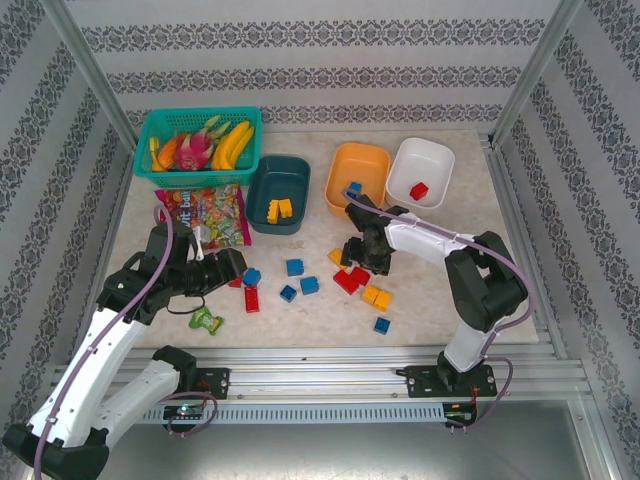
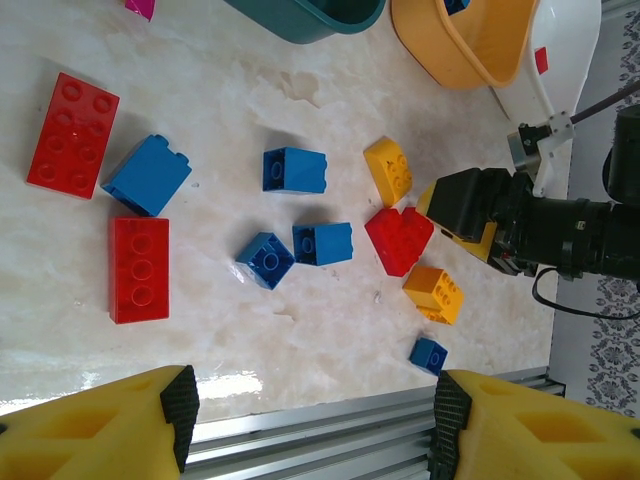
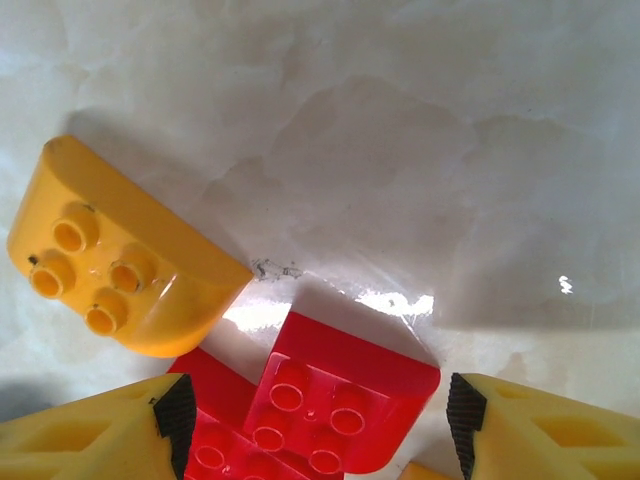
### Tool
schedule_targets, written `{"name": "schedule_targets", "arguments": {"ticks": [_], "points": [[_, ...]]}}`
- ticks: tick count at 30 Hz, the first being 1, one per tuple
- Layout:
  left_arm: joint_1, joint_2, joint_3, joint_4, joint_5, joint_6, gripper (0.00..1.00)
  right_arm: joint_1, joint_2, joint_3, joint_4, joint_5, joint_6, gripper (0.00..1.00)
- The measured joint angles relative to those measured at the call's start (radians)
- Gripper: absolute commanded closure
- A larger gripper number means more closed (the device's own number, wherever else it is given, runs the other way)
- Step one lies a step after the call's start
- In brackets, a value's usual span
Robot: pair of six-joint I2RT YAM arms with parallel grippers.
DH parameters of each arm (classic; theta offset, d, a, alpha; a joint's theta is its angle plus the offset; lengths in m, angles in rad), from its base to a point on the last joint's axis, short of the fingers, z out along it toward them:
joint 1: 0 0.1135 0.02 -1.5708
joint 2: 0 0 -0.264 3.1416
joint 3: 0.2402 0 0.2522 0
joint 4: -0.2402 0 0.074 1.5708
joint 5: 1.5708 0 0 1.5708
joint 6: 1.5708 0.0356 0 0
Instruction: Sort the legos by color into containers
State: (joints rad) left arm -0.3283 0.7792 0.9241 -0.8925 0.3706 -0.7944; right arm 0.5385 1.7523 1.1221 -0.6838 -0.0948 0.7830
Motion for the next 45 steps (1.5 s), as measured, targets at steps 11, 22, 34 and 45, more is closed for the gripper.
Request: {"name": "schedule_targets", "arguments": {"ticks": [11,22,34,45], "points": [[0.0,0.018,0.0,0.014,0.003,0.0,0.34,-0.082,0.026,-0.026,-0.034,0.031,-0.041,0.38],[-0.011,0.06,0.0,0.029,0.014,0.0,0.34,-0.203,-0.143,-0.117,-0.055,0.072,-0.132,0.34],[-0.166,0.083,0.0,0.132,0.053,-0.003,0.3,-0.058,-0.124,-0.104,-0.046,0.013,-0.269,0.31],[-0.367,0.142,0.0,0.24,0.062,-0.003,0.3,-0.056,-0.042,-0.104,-0.06,0.0,-0.345,0.47]]}}
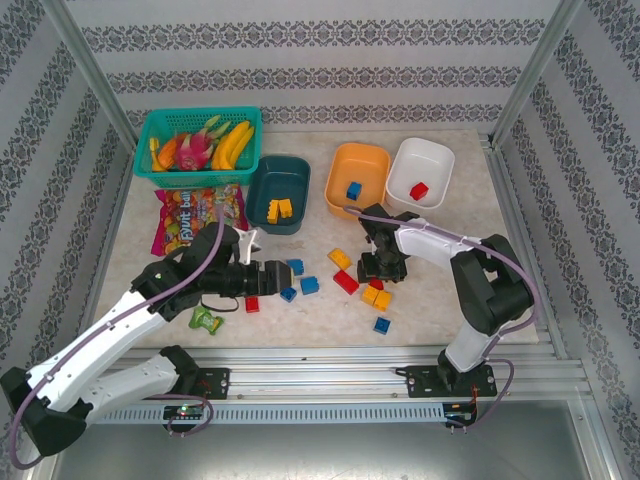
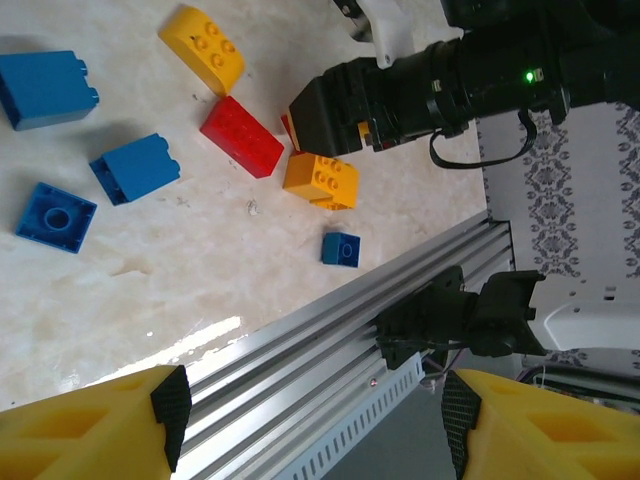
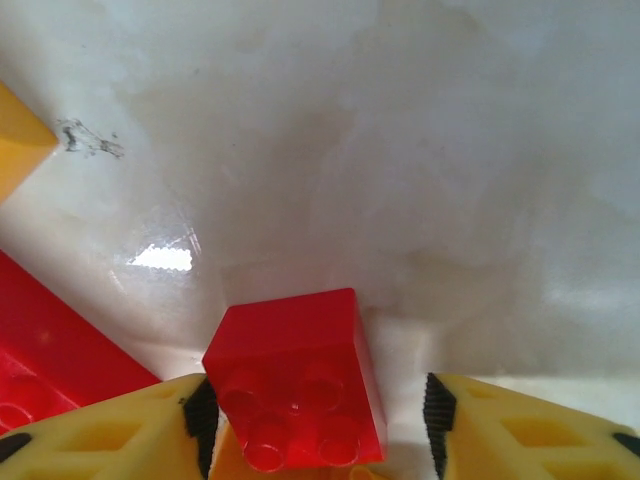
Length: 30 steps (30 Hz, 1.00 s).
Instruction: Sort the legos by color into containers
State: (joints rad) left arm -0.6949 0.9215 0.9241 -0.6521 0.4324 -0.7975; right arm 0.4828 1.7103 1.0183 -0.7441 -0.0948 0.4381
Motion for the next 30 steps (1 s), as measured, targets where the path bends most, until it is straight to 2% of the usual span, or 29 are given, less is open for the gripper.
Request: {"name": "schedule_targets", "arguments": {"ticks": [2,7,12,15,19,25,30], "points": [[-0.018,0.018,0.0,0.013,-0.008,0.0,0.3,0.0,0.015,0.0,0.0,0.0,-0.001,0.51],[-0.049,0.053,0.0,0.036,-0.03,0.0,0.3,0.005,0.028,0.006,-0.008,0.025,-0.005,0.68],[-0.054,0.107,0.03,0.047,-0.051,0.0,0.29,-0.003,-0.01,0.032,-0.03,0.083,0.0,0.74],[-0.056,0.19,0.121,0.056,-0.065,0.003,0.28,-0.058,-0.076,0.108,-0.06,0.115,0.0,0.74],[-0.04,0.359,0.315,0.088,-0.059,0.02,0.27,-0.196,-0.085,0.31,-0.074,0.133,-0.007,0.74],[0.05,0.631,0.588,0.122,-0.013,0.066,0.27,-0.365,0.143,0.657,-0.073,0.109,-0.017,0.75],[0.103,0.839,0.806,0.124,0.011,0.106,0.27,-0.437,0.402,0.914,-0.081,0.077,-0.016,0.74]]}}
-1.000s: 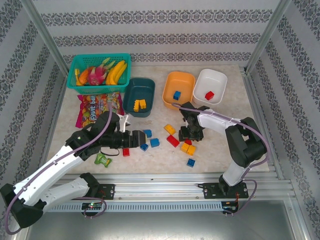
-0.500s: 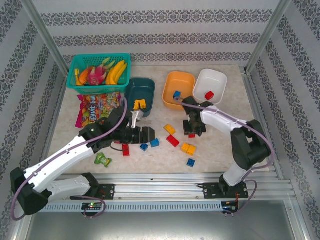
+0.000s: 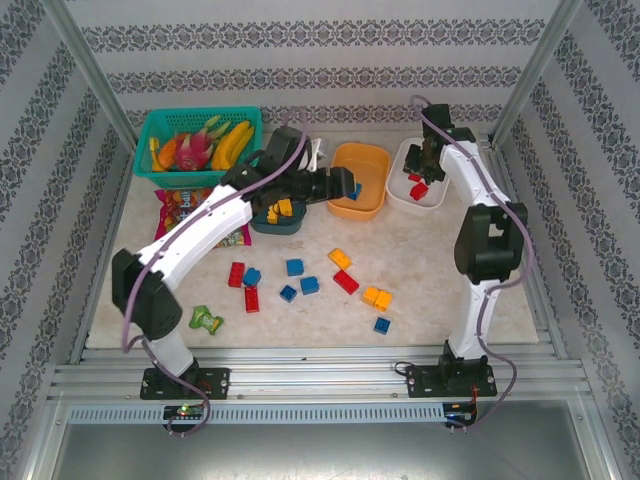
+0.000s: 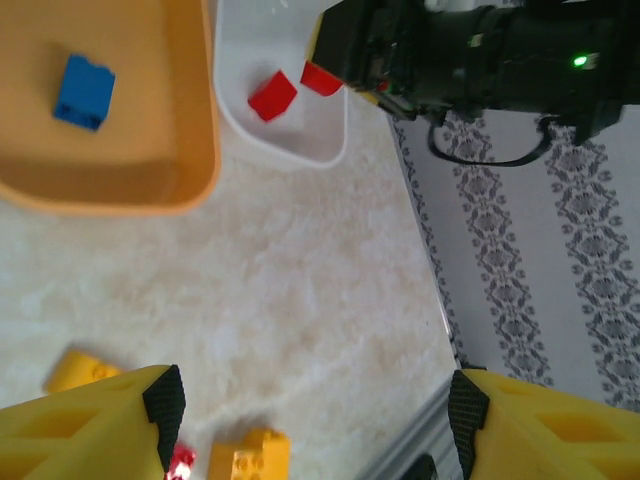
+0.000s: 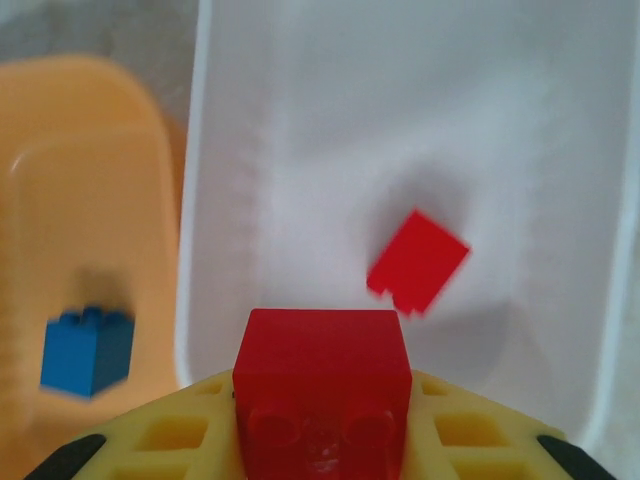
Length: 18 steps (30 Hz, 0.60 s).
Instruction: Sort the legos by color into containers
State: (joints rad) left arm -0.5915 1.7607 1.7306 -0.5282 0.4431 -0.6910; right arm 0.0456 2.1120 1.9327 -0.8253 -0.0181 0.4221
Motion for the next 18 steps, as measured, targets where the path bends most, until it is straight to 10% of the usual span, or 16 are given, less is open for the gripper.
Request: {"name": "schedule_targets", "arguments": {"ticks": [11,18], "points": [[0.018,0.305,0.326,-0.014,0.017,0.031,0.28,-0.057,0.441,0.523,-0.094,-0.095,0.002,0.66],[0.018,0.317,0.336,-0.044,0.014,0.03,0.29,-0.07,0.534,0.619,-0.181,-0.137,0.023,0.36]]}}
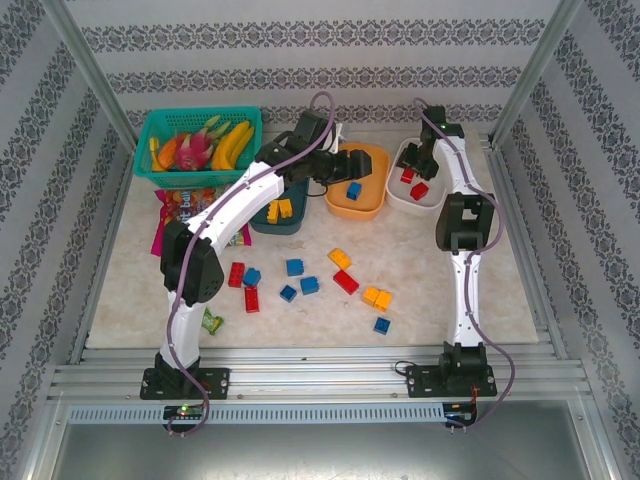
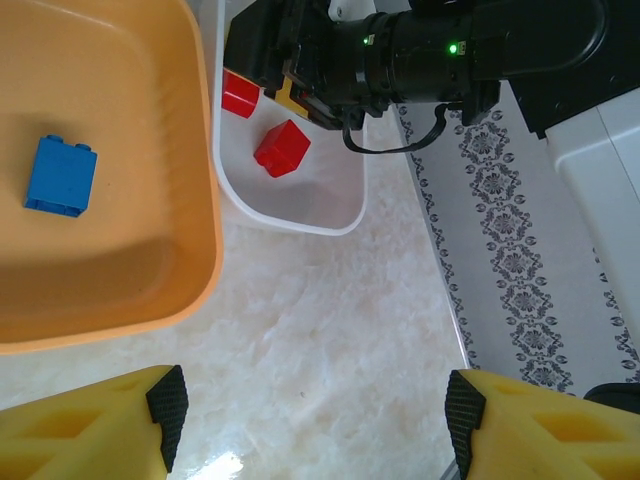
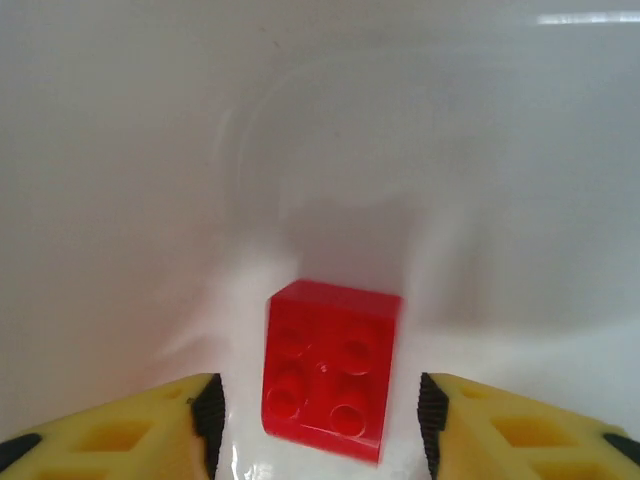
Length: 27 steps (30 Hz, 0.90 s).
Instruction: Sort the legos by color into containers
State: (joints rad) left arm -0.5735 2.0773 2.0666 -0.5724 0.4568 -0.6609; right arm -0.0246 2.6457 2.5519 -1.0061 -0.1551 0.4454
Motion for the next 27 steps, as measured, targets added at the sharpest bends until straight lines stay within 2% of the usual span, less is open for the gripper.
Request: {"name": "schedule_targets", "arguments": {"ticks": [7,11,16,20,23,27], "points": [[-0.001,-0.036,-0.032,-0.065,-0.086,0.007,0.29,0.004,-0.054,-0.031,-0.019,-0.013,-0.003,0.36],[-0.001,-0.162,-0.175,-0.112,-0.166,0.006,0.29,0.027,-0.272,-0.182,0.008,-0.003,-0.004,0.36],[-0.001,-0.34,-0.374,-0.161,-0.242,-0.004,0.29,0.142,-0.758,-0.58,0.201,0.007,0.005,0.36],[-0.001,-0.444,-0.533,-0.206,-0.301,-0.021,0.29,0.312,-1.15,-0.985,0.416,-0.018,0.01,0.34],[0.001,-0.493,-0.634,-0.259,-0.351,-0.041,0.28,0.428,-1.337,-1.247,0.506,-0.05,-0.001,0.33],[0.018,-0.527,-0.733,-0.314,-0.384,-0.034,0.26,0.545,-1.464,-1.539,0.563,-0.106,0.002,0.33]]}}
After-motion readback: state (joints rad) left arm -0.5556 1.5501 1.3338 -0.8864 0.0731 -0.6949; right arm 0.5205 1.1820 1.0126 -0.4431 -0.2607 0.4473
